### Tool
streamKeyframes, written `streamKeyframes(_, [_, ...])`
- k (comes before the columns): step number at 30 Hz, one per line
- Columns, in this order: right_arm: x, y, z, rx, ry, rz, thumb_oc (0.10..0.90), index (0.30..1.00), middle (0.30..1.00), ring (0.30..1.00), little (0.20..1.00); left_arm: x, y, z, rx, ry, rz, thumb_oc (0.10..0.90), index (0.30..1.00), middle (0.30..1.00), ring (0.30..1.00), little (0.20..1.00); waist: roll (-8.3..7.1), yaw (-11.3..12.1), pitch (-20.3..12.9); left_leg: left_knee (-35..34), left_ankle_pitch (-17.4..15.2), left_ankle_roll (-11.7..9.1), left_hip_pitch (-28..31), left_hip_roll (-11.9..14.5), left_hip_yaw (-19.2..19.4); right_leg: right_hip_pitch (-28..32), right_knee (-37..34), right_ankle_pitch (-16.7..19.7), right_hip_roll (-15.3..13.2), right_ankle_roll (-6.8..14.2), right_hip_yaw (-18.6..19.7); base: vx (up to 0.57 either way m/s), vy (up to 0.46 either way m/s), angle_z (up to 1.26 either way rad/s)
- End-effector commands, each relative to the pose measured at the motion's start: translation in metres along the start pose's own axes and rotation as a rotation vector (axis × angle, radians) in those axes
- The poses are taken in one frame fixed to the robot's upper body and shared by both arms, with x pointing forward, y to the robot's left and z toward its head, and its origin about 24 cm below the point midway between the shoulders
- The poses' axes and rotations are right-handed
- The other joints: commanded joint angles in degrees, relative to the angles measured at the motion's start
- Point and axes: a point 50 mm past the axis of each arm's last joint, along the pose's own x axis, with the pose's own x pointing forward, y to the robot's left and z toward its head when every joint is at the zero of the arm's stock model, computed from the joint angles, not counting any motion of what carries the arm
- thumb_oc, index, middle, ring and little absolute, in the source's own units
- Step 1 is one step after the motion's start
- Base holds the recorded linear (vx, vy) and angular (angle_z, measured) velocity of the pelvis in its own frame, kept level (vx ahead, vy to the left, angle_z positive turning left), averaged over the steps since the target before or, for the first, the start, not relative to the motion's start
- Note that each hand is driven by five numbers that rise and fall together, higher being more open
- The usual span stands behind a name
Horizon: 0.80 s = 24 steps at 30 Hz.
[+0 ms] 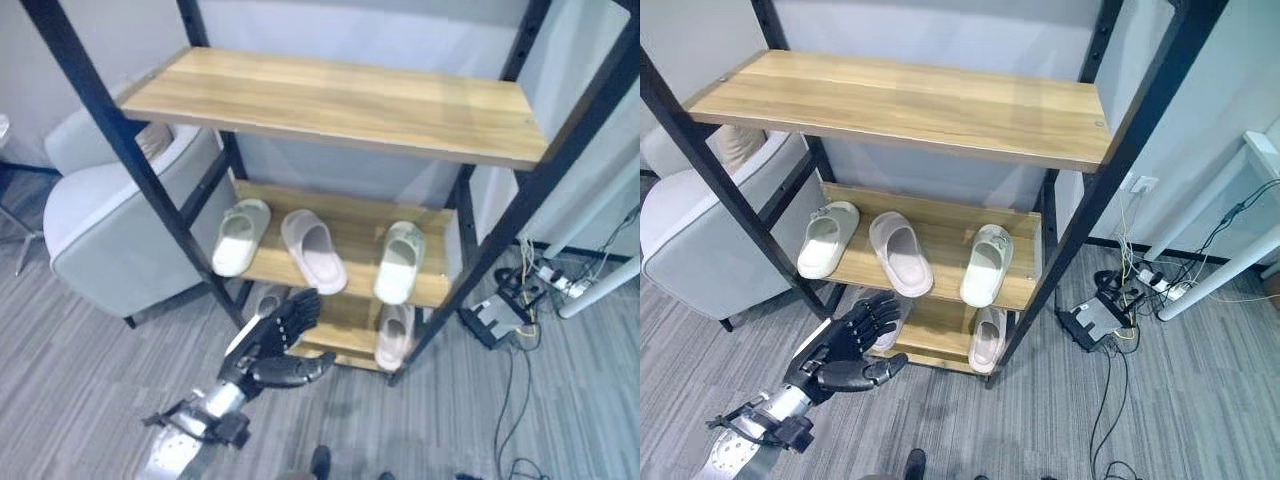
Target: Arrange the slippers neatly on the shoe rack.
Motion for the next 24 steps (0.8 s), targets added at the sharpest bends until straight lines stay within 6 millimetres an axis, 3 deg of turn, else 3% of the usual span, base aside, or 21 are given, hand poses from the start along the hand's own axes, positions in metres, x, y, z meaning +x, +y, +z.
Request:
streamKeyframes(1, [0.003,-0.011,0.017,-0.053,-0.047,-0.021,0.800,0.900,0.900,0.900,0.900,0.025,-0.007,0.092,0.479,-0.431,0.021,0.800,0.900,0.900,0.900,0.900,1.80,-0.61,0.45,-0.35,-4.24,-1.12,0.46,2.02,-1.03,-0.65,6.16,-4.99,0.37,2.58,0.50,0.04,-0.010,-0.06])
streamKeyframes(2, [0.003,-0.011,0.017,-0.053,-0.047,-0.020,0.800,0.900,0.900,0.900,0.900,0.025,-0.007,0.092,0.483,-0.430,0.024,0.800,0.900,0.900,0.900,0.900,1.73,-0.63,0.44,-0.35,-4.26,-1.12,0.45,2.02,-1.00,-0.68,6.18,-5.02,0.36,2.57,0.53,0.06,-0.012,-0.06])
streamKeyframes(5, [0.001,-0.002,0.014,-0.057,-0.055,0.005,0.800,0.900,0.900,0.900,0.900,0.037,0.000,0.105,0.771,-0.497,0.123,0.800,0.900,0.900,0.900,0.900,1.20,-1.62,0.01,-0.35,-4.74,-1.09,0.76,1.90,-0.57,-0.40,5.64,-4.79,0.45,2.64,1.19,0.11,-0.002,-0.08])
streamKeyframes(11, [0.000,0.002,0.010,-0.085,-0.048,0.022,0.800,0.900,0.900,0.900,0.900,0.055,0.014,0.112,1.015,-0.505,0.266,0.800,0.900,0.900,0.900,0.900,1.14,-3.36,-0.61,-0.35,-5.52,-1.03,1.27,1.80,0.42,-0.22,4.39,-4.19,0.36,2.95,2.26,0.09,0.021,-0.15])
streamKeyframes(17, [0.000,0.002,0.015,-0.106,-0.066,0.026,0.800,0.900,0.900,0.900,0.900,0.074,0.025,0.111,1.057,-0.477,0.362,0.800,0.900,0.900,0.900,0.900,1.24,-4.98,-0.96,-0.35,-6.07,-1.10,0.73,1.66,1.90,-0.65,2.55,-3.27,0.05,3.26,3.44,0.07,0.032,-0.15])
streamKeyframes(24, [0.002,-0.016,0.031,-0.146,-0.112,-0.020,0.800,0.900,0.900,0.900,0.900,0.096,0.031,0.136,1.159,-0.516,0.418,0.800,0.900,0.900,0.900,0.900,1.79,-5.66,0.08,-0.35,-5.88,-1.15,-1.98,1.58,2.95,-3.10,1.54,-2.07,-0.17,3.83,4.54,0.01,0.036,-0.11])
